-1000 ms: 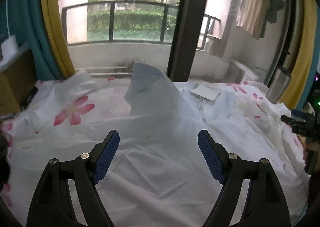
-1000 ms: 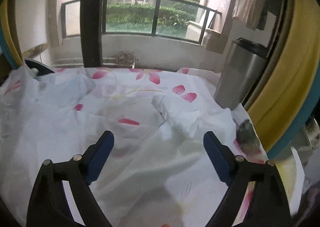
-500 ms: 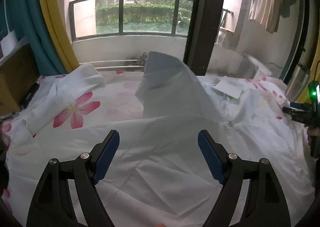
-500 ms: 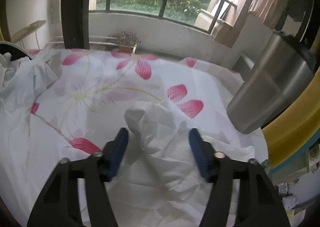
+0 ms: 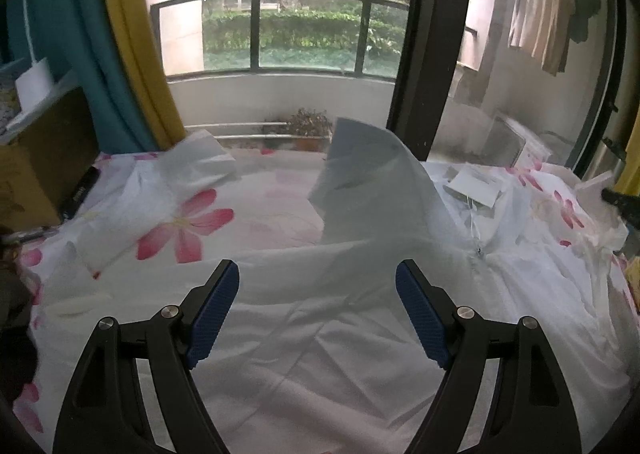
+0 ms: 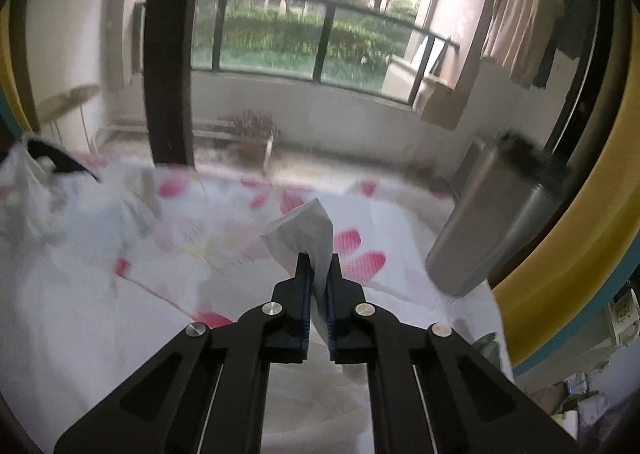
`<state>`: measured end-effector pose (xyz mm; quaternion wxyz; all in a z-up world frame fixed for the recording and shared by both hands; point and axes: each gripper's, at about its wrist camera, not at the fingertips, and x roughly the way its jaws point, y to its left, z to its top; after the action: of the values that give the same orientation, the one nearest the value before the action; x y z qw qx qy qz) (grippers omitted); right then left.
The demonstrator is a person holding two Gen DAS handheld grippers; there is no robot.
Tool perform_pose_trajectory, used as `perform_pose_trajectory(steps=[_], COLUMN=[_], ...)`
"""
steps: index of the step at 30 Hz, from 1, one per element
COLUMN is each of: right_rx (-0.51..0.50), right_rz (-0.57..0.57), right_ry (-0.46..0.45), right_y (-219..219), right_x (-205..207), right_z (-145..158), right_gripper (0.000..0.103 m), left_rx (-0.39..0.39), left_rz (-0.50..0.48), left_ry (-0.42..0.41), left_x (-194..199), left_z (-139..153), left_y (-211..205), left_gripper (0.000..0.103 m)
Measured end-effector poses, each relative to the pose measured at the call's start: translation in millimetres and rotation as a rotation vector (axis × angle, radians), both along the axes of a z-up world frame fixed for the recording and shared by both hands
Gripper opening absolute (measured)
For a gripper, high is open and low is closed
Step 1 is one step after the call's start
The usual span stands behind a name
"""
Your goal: Fold large clothes
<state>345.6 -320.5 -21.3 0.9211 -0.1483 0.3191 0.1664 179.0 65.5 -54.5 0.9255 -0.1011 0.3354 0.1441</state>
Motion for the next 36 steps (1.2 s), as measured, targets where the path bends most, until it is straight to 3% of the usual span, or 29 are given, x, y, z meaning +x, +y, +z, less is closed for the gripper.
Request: perform_pose_trajectory(steps=[8, 17, 27, 36], right_rx=[0.109, 0.18, 0.247, 0.234], right_rz=[0.074, 0.235, 0.395, 0.537], right_ry=[-0.115, -0.167, -0.14, 0.009], right_y=[34.1, 121.0, 193.6, 270.4], right_x=[-52.5, -111.1, -140.0, -167.5], right_z=[65.4, 93.4, 93.9, 48.0], right_gripper=[0.005, 0.005, 0.005, 0.005], left_rx=[0.027, 0.002, -0.019, -0.041], left_rz=[-0.01, -0.012, 0.025, 0.046], left_ry=[-0.051, -0.098, -0.142, -0.122], left_x=[-38.9, -88.4, -122.7, -129.2], left_z=[22.8, 33.2, 43.6, 34.0], left_y=[11.1, 36.5, 67.2, 83.9], left_gripper=[0.084, 0.084, 0.084, 0.084])
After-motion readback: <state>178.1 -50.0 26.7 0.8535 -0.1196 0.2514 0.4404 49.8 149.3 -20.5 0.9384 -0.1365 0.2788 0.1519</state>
